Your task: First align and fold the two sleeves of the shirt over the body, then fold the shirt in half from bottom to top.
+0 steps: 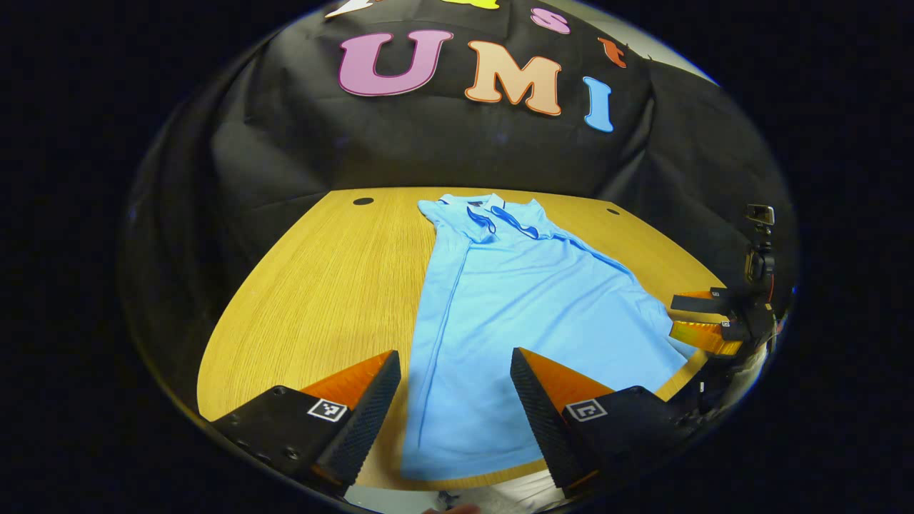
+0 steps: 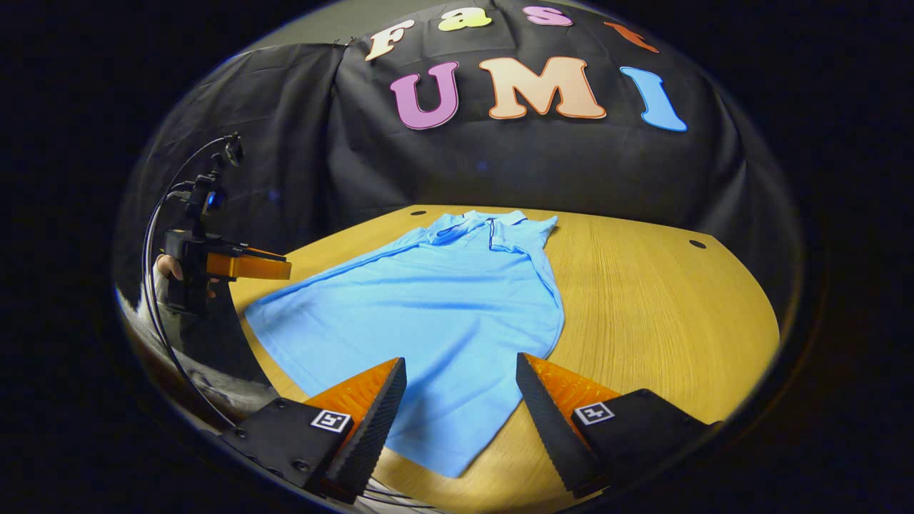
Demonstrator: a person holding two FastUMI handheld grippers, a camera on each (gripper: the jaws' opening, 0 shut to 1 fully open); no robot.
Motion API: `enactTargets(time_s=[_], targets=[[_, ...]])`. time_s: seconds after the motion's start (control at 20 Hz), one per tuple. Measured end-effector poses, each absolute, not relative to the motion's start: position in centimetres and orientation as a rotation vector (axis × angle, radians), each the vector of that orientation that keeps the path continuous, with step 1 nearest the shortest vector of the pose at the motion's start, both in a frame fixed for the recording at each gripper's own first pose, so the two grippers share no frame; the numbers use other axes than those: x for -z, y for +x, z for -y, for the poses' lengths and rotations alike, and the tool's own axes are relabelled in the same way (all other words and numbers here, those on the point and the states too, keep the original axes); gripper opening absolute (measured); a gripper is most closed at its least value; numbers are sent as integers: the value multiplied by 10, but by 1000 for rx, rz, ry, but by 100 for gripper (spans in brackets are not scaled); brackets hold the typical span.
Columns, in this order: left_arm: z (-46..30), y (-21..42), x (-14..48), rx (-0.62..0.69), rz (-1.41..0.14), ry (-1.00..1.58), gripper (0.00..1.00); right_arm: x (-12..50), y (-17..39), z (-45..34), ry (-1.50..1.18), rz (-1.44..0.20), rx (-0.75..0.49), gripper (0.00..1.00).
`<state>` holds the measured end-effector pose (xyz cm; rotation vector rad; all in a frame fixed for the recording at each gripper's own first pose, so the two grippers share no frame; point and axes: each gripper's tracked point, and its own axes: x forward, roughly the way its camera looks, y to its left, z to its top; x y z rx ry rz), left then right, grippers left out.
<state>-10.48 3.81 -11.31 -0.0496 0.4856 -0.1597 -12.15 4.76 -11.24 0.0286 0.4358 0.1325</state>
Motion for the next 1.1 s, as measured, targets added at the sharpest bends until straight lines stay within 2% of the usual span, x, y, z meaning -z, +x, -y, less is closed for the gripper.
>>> enactTargets(time_s=[0.55, 0.6, 0.65, 0.7, 0.75, 0.8, 0.85, 0.9, 0.95, 1.0, 1.1], targets=[[-35, -148, 154, 133, -527, -39, 96, 131, -143, -59, 19, -478, -128, 98], [-33, -149, 156, 132, -526, -28, 96, 132, -144, -60, 12, -479, -126, 92], [-33, -150, 159, 123, -528, -12, 97, 133, -144, -61, 2, -478, -122, 98], [-34, -151, 162, 111, -533, 11, 95, 134, -144, -61, -7, -475, -121, 98], [-31, -151, 161, 111, -523, 23, 94, 136, -143, -63, -8, -476, -126, 92], [-27, -152, 160, 115, -521, 29, 94, 135, -145, -65, -7, -475, -127, 97], [-25, -153, 160, 121, -515, 28, 90, 134, -145, -66, -1, -476, -132, 95], [-23, -151, 159, 127, -505, 17, 87, 136, -143, -67, -2, -477, -135, 88], [-22, -151, 160, 134, -498, 14, 80, 135, -144, -67, -10, -477, -137, 89], [-19, -151, 159, 143, -485, 12, 79, 136, -145, -75, 5, -480, -166, 88], [-17, -148, 160, 154, -474, 6, 69, 136, -144, -79, 0, -479, -179, 65]])
